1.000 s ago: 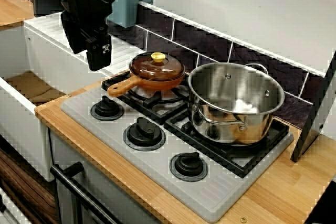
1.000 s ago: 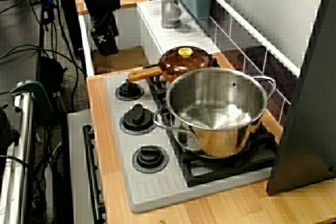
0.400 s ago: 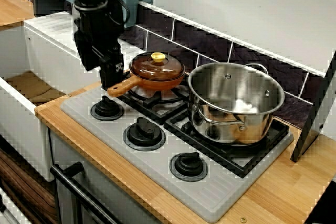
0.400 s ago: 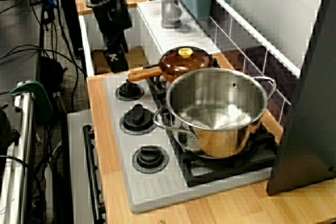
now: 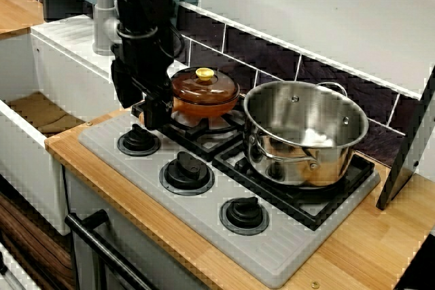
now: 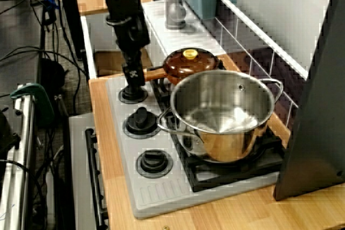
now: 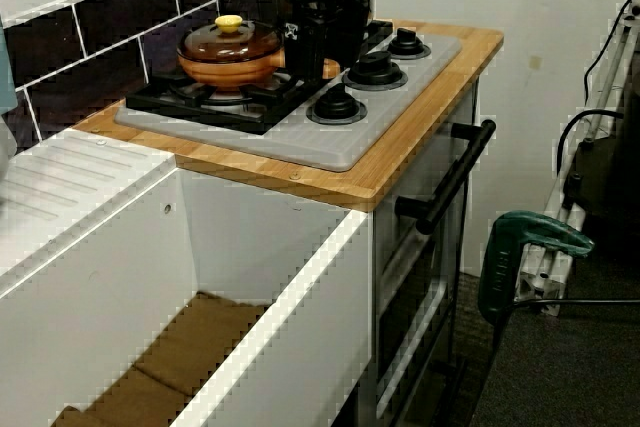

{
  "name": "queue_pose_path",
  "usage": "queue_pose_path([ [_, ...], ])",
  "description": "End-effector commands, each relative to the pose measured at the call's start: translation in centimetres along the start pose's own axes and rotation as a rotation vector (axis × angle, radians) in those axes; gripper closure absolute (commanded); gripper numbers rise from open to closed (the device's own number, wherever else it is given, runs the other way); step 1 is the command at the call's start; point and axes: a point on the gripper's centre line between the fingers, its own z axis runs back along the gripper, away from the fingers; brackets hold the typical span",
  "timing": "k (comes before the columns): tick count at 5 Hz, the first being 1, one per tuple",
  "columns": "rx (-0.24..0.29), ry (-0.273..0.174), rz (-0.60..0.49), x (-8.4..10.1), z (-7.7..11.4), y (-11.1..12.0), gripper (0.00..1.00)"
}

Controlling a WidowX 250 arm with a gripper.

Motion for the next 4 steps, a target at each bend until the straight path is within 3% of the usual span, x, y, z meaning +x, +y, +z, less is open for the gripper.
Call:
queue_pose_path([
  [1,0.018,-0.033,0.026,1.53,-0.06,0.21,0.0],
  [2,0.016,-0.037,0.029,1.39,0.14,0.05,0.0],
  [3,0.005,-0.041,0.029,1.11,0.54,-0.23,0.84],
  [4,0.0,-0.056,0.032,0.87,0.9,-0.21,1.0],
])
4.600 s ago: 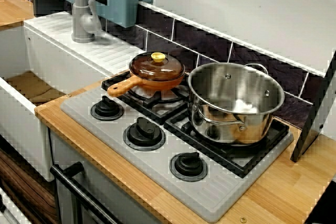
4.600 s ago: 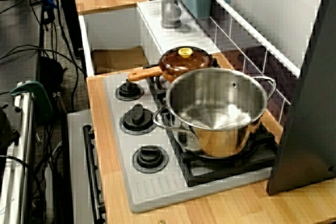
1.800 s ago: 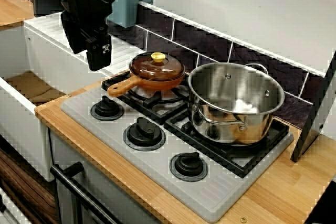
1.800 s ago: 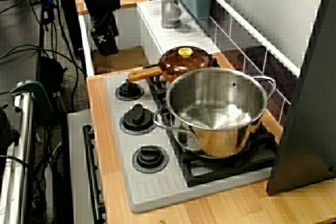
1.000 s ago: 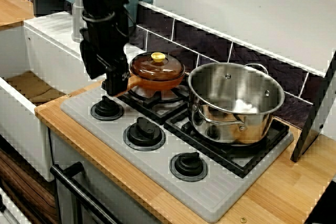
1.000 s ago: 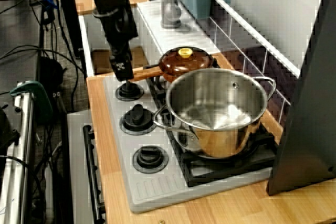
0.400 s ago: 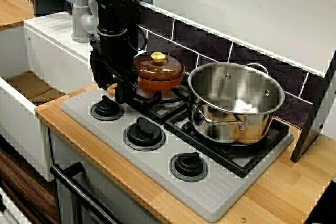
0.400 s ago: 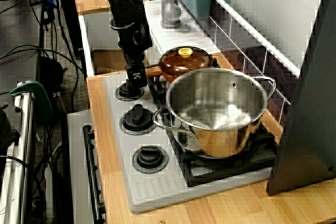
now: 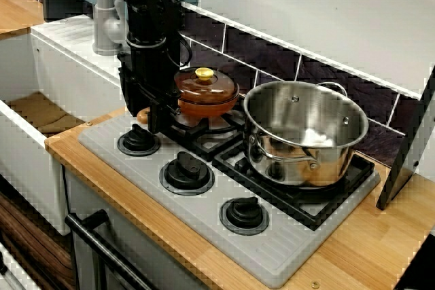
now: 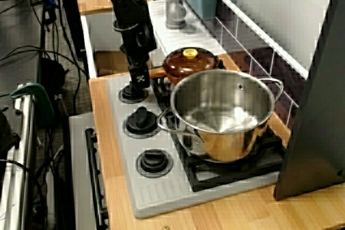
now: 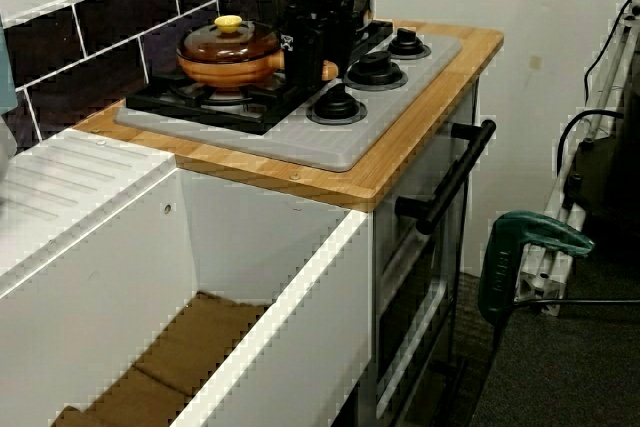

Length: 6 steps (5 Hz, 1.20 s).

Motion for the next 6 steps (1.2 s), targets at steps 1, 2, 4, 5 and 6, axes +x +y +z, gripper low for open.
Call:
queue_pose_path([
  [1,0.002,-0.078,0.003,0.3,1.9,0.3,1.0],
  [2,-0.005,-0.089,0.008,0.1,2.7,0.5,1.0],
  [4,-0.034,-0.131,-0.009,-0.3,5.0,0.8,1.0],
  [5,-0.048,-0.147,-0.019,-0.4,6.3,0.9,1.0],
  [6,-0.057,-0.16,-0.026,-0.4,7.6,0.8,1.0],
])
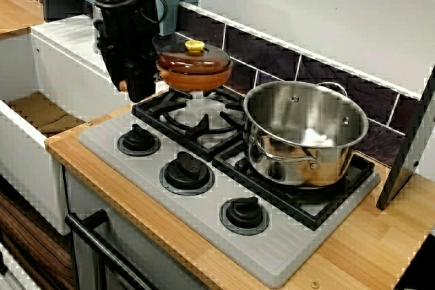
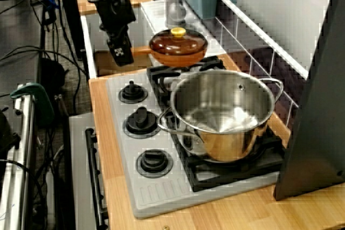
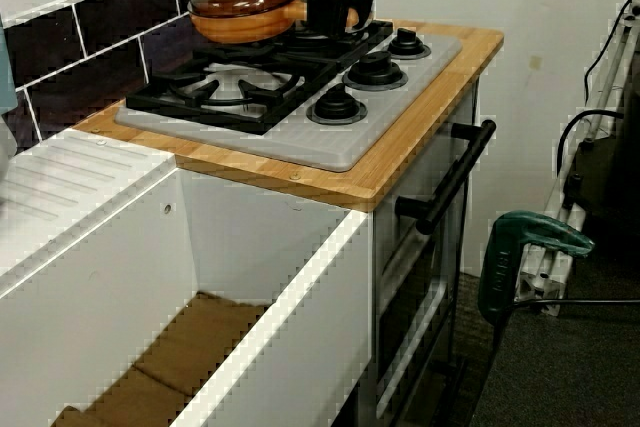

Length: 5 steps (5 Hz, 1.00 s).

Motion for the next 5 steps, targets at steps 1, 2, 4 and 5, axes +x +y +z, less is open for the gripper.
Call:
queue_pose_path([
  [1,-0.002,-0.086,-0.021,1.4,3.8,-0.1,1.0],
  [2,-0.003,-0.105,-0.026,1.7,5.2,-0.2,1.0],
  [4,0.017,-0.13,-0.037,2.1,7.5,-0.4,1.0],
  [5,0.009,-0.135,-0.042,2.5,8.8,-0.3,1.0],
])
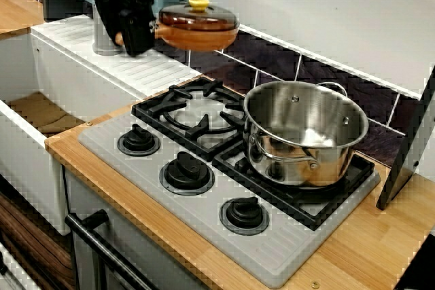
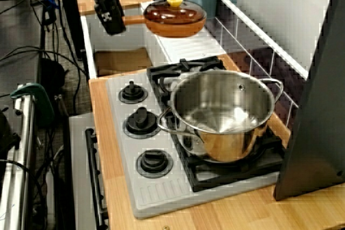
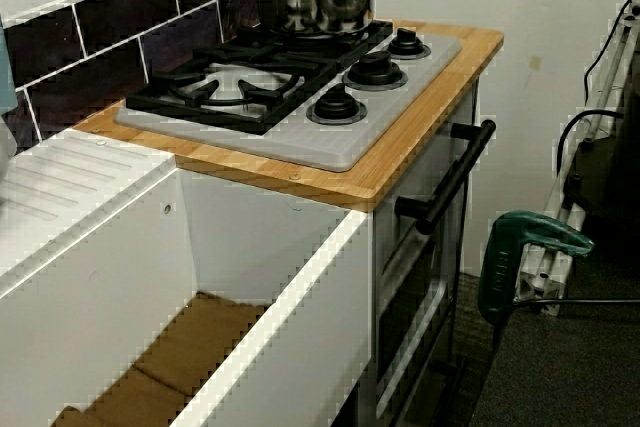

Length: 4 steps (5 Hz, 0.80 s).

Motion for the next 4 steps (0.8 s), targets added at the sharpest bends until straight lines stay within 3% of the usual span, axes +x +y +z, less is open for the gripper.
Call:
queue_pose_path([
  [1,-0.01,-0.08,-0.007,2.0,4.1,0.2,1.0],
  [4,-0.012,-0.125,-0.036,2.3,7.8,0.1,1.0],
])
